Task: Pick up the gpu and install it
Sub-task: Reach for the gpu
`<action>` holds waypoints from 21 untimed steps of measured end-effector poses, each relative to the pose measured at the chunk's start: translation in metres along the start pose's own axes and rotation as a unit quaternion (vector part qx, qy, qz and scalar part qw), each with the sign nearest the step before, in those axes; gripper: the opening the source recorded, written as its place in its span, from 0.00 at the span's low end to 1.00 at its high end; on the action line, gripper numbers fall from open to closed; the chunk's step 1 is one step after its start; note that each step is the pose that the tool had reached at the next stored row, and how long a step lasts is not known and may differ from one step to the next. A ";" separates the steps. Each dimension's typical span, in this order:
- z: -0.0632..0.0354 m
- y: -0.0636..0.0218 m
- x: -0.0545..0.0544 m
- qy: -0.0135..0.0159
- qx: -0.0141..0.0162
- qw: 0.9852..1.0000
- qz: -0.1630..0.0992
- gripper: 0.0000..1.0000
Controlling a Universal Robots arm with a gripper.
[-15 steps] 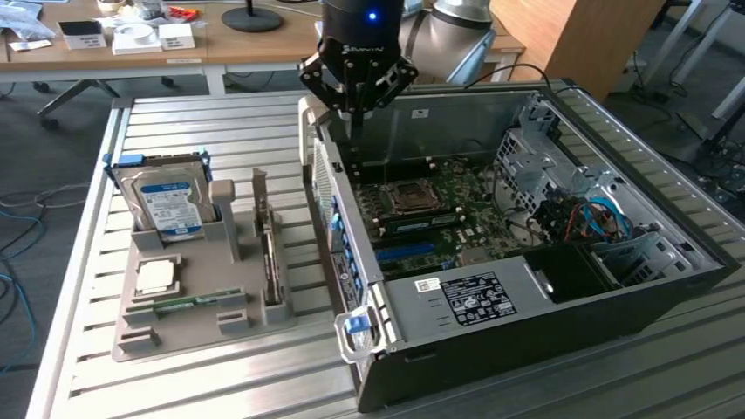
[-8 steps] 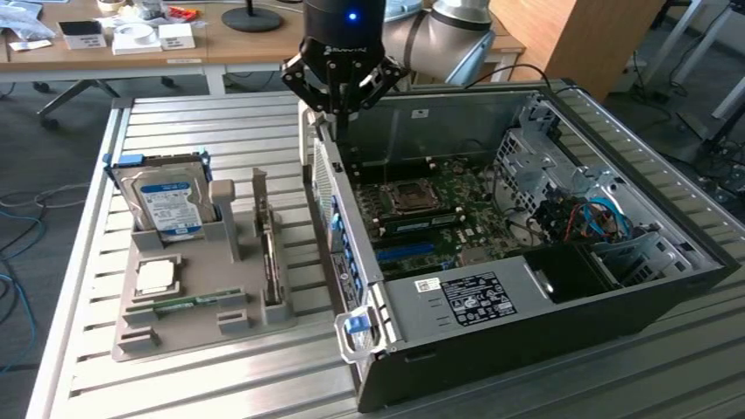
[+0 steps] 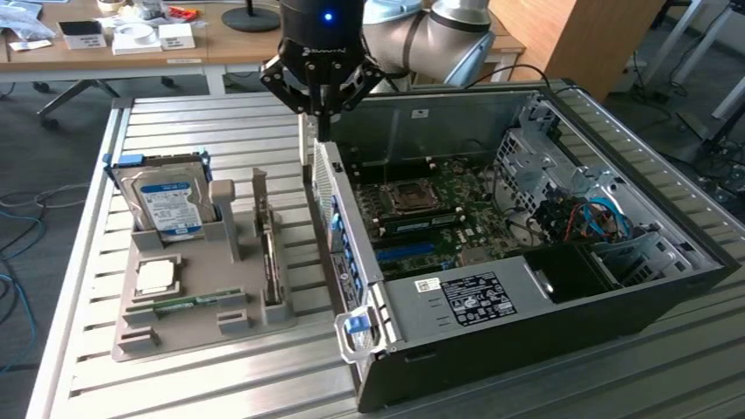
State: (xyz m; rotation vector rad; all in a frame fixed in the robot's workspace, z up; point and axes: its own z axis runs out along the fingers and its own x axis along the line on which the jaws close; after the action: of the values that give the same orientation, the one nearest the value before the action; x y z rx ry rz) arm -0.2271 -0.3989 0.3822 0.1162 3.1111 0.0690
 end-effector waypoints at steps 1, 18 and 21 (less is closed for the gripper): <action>0.0000 -0.0002 0.003 0.000 0.000 1.000 0.000 0.11; 0.0001 -0.0040 0.053 -0.001 0.000 1.000 0.000 0.11; 0.0001 -0.0045 0.060 -0.001 0.000 1.000 0.000 0.11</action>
State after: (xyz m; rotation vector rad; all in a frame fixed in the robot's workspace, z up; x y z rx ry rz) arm -0.2875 -0.3988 0.3803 0.1164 3.1099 0.0690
